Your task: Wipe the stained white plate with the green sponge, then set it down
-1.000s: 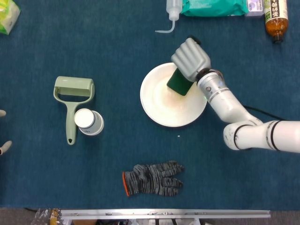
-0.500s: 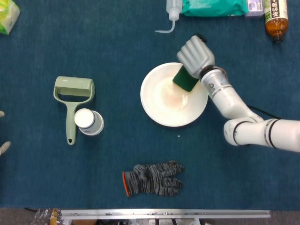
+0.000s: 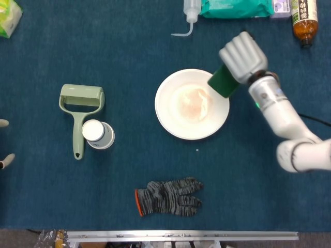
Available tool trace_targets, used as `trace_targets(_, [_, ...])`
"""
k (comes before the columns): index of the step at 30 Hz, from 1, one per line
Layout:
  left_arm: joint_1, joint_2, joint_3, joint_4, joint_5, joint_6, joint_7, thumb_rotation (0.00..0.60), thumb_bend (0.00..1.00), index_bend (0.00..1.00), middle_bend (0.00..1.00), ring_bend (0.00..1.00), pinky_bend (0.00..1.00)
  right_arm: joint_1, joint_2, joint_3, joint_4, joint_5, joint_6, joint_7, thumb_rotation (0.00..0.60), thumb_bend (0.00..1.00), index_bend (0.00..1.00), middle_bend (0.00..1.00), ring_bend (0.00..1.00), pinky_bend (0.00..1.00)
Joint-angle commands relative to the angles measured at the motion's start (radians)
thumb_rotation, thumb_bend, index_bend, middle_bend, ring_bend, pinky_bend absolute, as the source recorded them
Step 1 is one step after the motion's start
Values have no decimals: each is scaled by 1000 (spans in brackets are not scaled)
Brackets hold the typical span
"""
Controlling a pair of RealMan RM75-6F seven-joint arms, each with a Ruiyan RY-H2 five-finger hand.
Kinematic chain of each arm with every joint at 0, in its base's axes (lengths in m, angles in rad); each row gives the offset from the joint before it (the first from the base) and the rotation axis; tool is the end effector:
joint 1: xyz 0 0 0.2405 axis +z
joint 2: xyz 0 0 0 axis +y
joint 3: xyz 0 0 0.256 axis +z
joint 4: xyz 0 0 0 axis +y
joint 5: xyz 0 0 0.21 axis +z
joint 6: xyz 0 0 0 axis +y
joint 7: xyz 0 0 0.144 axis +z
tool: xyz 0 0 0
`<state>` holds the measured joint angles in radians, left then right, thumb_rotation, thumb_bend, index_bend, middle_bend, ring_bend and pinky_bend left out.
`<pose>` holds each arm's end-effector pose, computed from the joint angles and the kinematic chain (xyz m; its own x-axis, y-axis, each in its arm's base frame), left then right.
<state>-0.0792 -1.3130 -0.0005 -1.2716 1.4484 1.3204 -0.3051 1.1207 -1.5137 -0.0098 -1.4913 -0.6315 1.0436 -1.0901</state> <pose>-0.3797 0.1691 0.1063 0.2259 0.1801 0.9574 0.9618 0.1146 -0.2485 -0.1075 -0.3852 -0.0117 0.9394 -0.0247 0.3418 -0.3192 -0.4264 0.8464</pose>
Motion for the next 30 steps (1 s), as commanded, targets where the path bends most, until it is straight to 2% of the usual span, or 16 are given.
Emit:
trace_targets(1, [-7,1,-2,-7,1,-6,9,600,147,302,6,86,337,-92,135,-45,-202,-92,127,45,600,0,537,651,514,417])
trace_targets(6, [-20,3,-5,-29,6,-13,37,600,147,302,6,86,337,-182,221,-111,-359,-177,218,71,600,0,537,651,514,417])
trace_targets(10, [-30,7,-6,-50,8,-18,62,600,147,302,6,86,337,-240,246,-151,-401,-210,251,81,600,0,537,651,514,417])
trace_targets(15, [-39,11,-8,-72,7,-22,86,600,147,302,6,86,337,-286,241,-172,-373,-211,223,106,600,0,537,651,514,417])
trace_targets(23, [-41,16,-7,-78,1,-24,87,600,147,302,6,87,337,-313,210,-165,-252,-198,77,195,600,0,537,648,513,419])
trace_targets(25, [-40,16,-7,-74,-1,-23,81,600,147,302,6,86,337,-315,205,-163,-232,-194,39,213,600,0,528,611,490,421])
trace_targets(27, [-38,15,-6,-69,-1,-21,76,600,147,302,6,86,337,-315,206,-162,-223,-185,9,222,600,0,474,547,442,422])
trace_targets(30, [-38,14,-5,-64,-1,-20,71,600,147,302,6,87,337,-311,215,-157,-236,-154,-18,217,600,0,287,402,379,430])
